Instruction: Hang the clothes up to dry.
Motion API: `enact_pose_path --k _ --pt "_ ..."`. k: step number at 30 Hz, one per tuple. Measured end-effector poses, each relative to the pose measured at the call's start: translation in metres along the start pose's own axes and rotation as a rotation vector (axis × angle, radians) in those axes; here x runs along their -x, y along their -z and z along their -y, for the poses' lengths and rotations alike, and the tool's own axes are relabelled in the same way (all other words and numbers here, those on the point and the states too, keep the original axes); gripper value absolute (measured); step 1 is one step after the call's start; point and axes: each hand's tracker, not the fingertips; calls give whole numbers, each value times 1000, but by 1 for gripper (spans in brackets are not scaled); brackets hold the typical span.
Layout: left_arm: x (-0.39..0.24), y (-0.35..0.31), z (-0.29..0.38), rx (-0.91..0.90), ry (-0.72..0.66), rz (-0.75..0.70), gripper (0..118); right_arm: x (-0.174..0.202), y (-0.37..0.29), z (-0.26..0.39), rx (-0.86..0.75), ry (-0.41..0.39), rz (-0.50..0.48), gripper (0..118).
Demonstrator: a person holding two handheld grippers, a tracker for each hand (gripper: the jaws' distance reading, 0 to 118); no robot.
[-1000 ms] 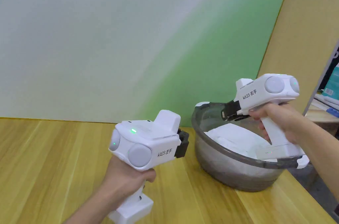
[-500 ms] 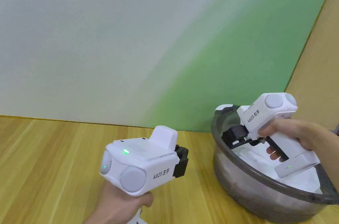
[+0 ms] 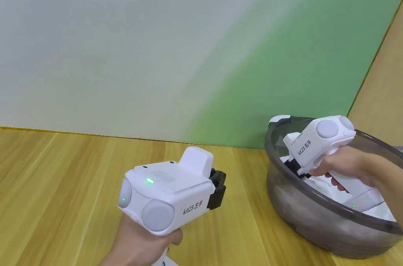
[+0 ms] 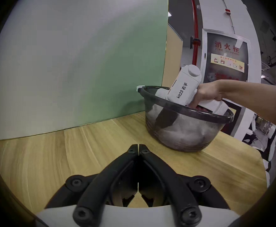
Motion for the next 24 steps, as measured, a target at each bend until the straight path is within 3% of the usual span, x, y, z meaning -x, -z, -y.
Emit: enact_pose_path --k 1,3,6,9,15,17,19,20,24 --pt "-1 -3 -1 -5 -10 -6 0 7 -5 4 -51 -23 34 21" --pt "-2 -11 -3 -9 -21 -14 0 13 -19 11 -110 19 74 21" --pt "-5 -27 -11 -18 -22 -31 0 19 -57 23 -226 61 19 21" --pt "-14 -52 -24 -54 -20 -40 0 30 -113 36 -390 81 39 20" --pt "-44 -122 -52 -101 -4 -90 0 101 -230 77 -685 12 19 20" --pt "-54 -150 -64 -126 14 -108 0 117 -262 85 -788 -37 -42 20" --pt "-63 -178 -78 -156 23 -112 0 139 -294 92 -818 -80 77 20" --pt "-68 -191 -84 -168 33 -113 0 147 -308 94 -826 -65 100 20" --pt "-88 -235 -113 -181 73 -256 0 179 -370 99 -1000 -76 58 20"
